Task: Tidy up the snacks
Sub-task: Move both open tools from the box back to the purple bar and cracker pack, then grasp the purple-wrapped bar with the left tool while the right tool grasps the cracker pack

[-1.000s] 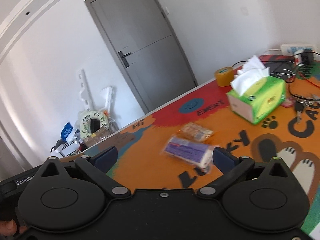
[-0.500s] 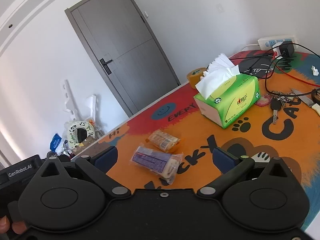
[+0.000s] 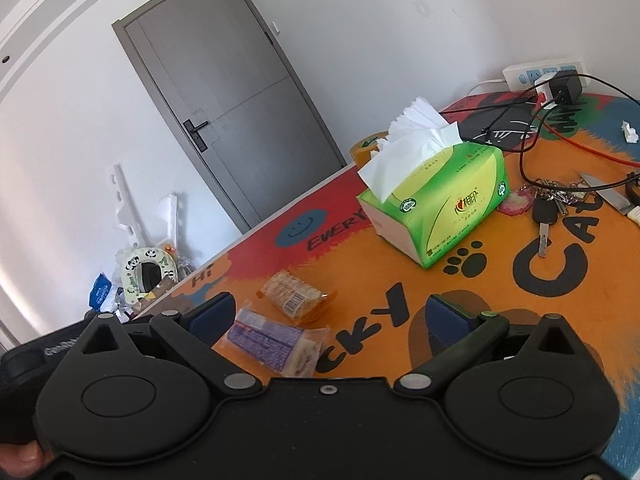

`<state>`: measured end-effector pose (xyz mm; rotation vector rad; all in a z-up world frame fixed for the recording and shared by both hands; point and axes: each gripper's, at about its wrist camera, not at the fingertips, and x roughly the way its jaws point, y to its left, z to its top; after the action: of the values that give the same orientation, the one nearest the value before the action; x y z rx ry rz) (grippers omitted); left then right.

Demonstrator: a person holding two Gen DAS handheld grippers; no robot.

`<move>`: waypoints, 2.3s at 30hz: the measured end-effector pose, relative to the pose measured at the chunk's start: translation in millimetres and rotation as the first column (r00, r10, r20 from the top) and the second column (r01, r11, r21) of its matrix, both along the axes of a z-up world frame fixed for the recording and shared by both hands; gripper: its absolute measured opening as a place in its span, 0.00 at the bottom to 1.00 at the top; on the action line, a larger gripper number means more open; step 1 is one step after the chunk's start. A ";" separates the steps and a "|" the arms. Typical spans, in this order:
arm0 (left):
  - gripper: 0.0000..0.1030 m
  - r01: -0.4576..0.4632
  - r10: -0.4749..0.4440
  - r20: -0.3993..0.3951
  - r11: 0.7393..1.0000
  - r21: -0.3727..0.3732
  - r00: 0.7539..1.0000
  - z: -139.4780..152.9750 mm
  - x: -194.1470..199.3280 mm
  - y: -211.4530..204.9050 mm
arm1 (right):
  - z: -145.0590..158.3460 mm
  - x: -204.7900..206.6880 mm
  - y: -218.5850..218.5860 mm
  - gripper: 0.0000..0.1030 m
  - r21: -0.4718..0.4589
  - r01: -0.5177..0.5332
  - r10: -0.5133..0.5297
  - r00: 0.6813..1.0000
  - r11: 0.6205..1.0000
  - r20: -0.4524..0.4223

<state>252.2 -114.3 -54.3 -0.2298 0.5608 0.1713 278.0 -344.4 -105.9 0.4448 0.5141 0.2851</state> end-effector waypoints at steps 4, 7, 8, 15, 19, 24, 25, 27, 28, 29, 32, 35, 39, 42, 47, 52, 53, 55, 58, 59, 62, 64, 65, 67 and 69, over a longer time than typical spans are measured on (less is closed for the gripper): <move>0.82 0.006 -0.006 -0.024 1.000 0.005 1.000 -11.5 12.2 -11.5 | -3.6 5.7 -4.3 1.00 0.007 0.002 -0.002 1.000 1.000 -0.003; 0.82 0.012 -0.011 -0.038 1.000 0.009 0.999 -19.5 20.8 -19.2 | -8.3 10.5 -9.9 0.99 0.016 0.008 -0.008 1.000 1.000 -0.010; 0.82 0.014 -0.014 -0.043 1.000 0.008 0.999 -22.5 23.4 -21.7 | -10.0 11.7 -11.3 0.99 0.018 0.010 -0.010 1.000 1.000 -0.014; 0.82 0.026 -0.024 -0.087 0.999 0.021 0.996 -42.8 42.2 -38.8 | -21.8 15.4 -18.1 0.99 -0.009 0.043 -0.043 0.999 0.999 -0.032; 0.82 0.028 -0.026 -0.105 0.999 0.020 0.994 -51.7 51.1 -45.6 | -26.9 17.2 -21.8 0.99 -0.007 0.048 -0.049 0.998 0.999 -0.037; 0.82 0.033 -0.031 -0.095 0.999 0.020 0.995 -56.0 56.4 -51.2 | -37.2 27.8 -24.2 0.98 -0.004 0.060 -0.060 0.996 0.998 -0.070; 0.82 0.035 -0.032 -0.094 0.999 0.022 0.995 -56.6 56.8 -51.8 | -38.6 29.6 -23.8 0.97 -0.007 0.058 -0.058 0.996 0.998 -0.074; 0.83 0.034 -0.032 -0.095 0.999 0.017 0.995 -57.5 57.7 -50.9 | -40.5 32.2 -23.2 0.97 -0.009 0.057 -0.057 0.995 0.998 -0.080; 0.84 0.032 -0.030 -0.095 0.999 0.013 0.995 -58.0 57.6 -50.0 | -40.9 33.5 -22.5 0.97 -0.009 0.056 -0.056 0.995 0.998 -0.082; 0.85 0.031 -0.030 -0.094 0.999 0.010 0.995 -58.7 57.5 -49.3 | -41.1 34.7 -21.7 0.97 -0.007 0.055 -0.055 0.995 0.998 -0.083; 0.87 0.038 -0.036 -0.089 0.999 0.014 0.995 -60.2 56.5 -47.7 | -40.7 36.9 -17.2 0.97 -0.011 0.045 -0.046 0.996 0.999 -0.081; 0.87 0.038 -0.040 -0.095 0.999 -0.017 0.995 -61.5 54.0 -41.3 | -41.8 37.3 -11.8 0.97 -0.014 0.036 -0.038 0.996 0.999 -0.085; 0.87 0.028 -0.029 -0.095 1.000 -0.008 0.995 -59.8 51.3 -34.9 | -43.2 36.6 -7.5 0.97 -0.016 0.031 -0.033 0.995 0.999 -0.091; 0.87 0.007 -0.008 -0.107 1.000 -0.012 0.994 -58.7 49.3 -27.0 | -42.5 35.8 -4.9 0.97 -0.014 0.030 -0.032 0.995 0.999 -0.090; 0.87 -0.002 -0.001 -0.093 0.999 -0.034 0.996 -52.1 47.7 -21.3 | -41.9 37.5 -4.2 0.97 -0.011 0.035 -0.036 0.995 0.999 -0.088; 0.87 0.054 -0.058 -0.075 0.997 -0.054 0.996 -50.9 56.1 -37.0 | -39.6 36.7 -12.1 0.97 -0.003 0.066 -0.066 0.994 0.998 -0.084; 0.87 0.061 -0.064 -0.075 0.997 -0.044 0.995 -51.9 58.5 -42.1 | -39.6 36.3 -15.1 0.97 0.001 0.076 -0.076 0.993 0.997 -0.086; 0.87 0.060 -0.063 -0.078 0.998 -0.033 0.995 -54.3 61.7 -47.0 | -40.1 35.8 -20.5 0.97 0.007 0.095 -0.094 0.992 0.995 -0.090; 0.87 0.059 -0.063 -0.089 0.997 -0.052 0.994 -59.6 66.3 -48.3 | -41.3 35.7 -26.4 0.97 0.011 0.109 -0.107 0.990 0.994 -0.097; 0.87 0.056 -0.061 -0.089 0.997 -0.053 0.994 -61.0 67.5 -48.2 | -41.6 36.0 -26.9 0.97 0.011 0.109 -0.108 0.989 0.994 -0.097; 0.87 0.044 -0.047 -0.093 0.998 -0.040 0.995 -62.9 67.4 -46.0 | -42.5 38.3 -23.9 0.96 0.005 0.099 -0.098 0.990 0.995 -0.099; 0.88 0.039 -0.043 -0.100 0.998 -0.041 0.994 -64.0 66.7 -42.4 | -41.7 39.7 -19.9 0.95 0.001 0.085 -0.084 0.992 0.996 -0.099; 0.87 0.037 -0.041 -0.105 0.998 -0.042 0.994 -64.3 66.4 -40.6 | -40.9 39.7 -17.9 0.95 0.001 0.079 -0.078 0.992 0.997 -0.097; 0.87 0.032 -0.037 -0.110 0.998 -0.048 0.993 -64.6 64.5 -36.4 | -39.1 39.9 -12.8 0.95 0.000 0.065 -0.065 0.994 0.998 -0.090; 0.87 0.028 -0.033 -0.110 0.999 -0.047 0.993 -64.7 60.8 -31.5 | -37.6 40.0 -8.2 0.95 -0.003 0.056 -0.056 0.995 0.998 -0.088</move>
<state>313.0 -145.7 -119.1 -0.2569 0.6782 0.1424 318.0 -352.6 -143.4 0.4724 0.5863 0.2123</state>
